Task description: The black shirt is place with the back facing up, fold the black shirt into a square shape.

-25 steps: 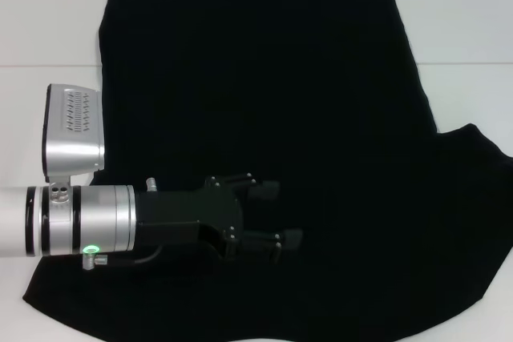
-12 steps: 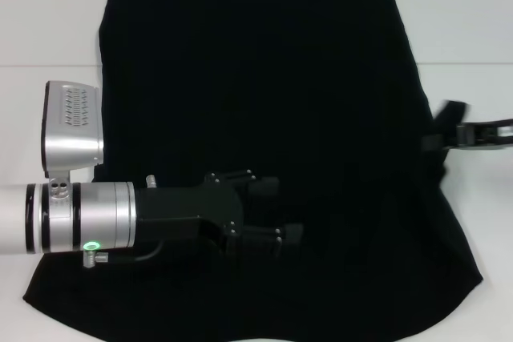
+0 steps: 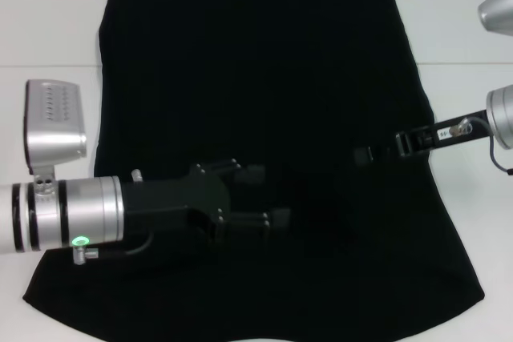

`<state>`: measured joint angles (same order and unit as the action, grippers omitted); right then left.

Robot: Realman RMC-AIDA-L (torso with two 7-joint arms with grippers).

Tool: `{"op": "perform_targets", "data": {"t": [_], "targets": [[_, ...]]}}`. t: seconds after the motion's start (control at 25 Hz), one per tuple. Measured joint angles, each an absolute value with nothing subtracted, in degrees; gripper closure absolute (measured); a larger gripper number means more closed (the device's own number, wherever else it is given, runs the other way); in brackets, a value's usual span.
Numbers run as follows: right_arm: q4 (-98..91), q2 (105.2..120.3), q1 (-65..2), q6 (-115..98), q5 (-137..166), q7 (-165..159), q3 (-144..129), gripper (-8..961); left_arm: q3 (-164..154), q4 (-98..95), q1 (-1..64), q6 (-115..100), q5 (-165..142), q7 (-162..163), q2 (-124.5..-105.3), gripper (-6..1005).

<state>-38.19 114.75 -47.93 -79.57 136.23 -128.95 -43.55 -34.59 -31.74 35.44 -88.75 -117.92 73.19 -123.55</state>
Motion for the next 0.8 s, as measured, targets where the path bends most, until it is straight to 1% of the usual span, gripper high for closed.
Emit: {"op": "perform_targets", "data": {"t": [0.16, 0.28, 0.4, 0.52, 0.64, 0.8], "targets": [[-38.2, 114.32, -47.1, -78.6, 134.9, -128.4, -42.9, 607, -31.6, -31.9, 35.0, -88.7, -117.9, 73.4, -123.19, 108], [-37.8, 114.32, -45.8, -76.8, 132.6, -126.2, -42.8, 541, -28.9, -32.9, 34.0, -88.5, -117.9, 76.4, -122.45, 108], [-37.3, 114.95, -44.4, -76.1, 128.1, -120.5, -42.8, 475, -27.0, -34.9, 32.0, -88.5, -118.2, 83.1, -121.26, 108], [-35.4, 115.79, -43.3, -76.0, 123.2, -111.0, -42.8, 410, -26.7, -38.0, 29.3, -89.0, -119.0, 89.5, -120.61, 108], [-32.8, 116.6, -42.9, -77.4, 119.7, -101.5, -43.2, 344, -26.0, -42.7, 26.6, -89.3, -121.7, 94.9, -120.75, 109], [-31.8, 117.25, -43.5, -80.3, 120.6, -95.0, -44.8, 180, -24.4, -48.4, 24.5, -89.8, -127.5, 101.2, -121.05, 109]]}}
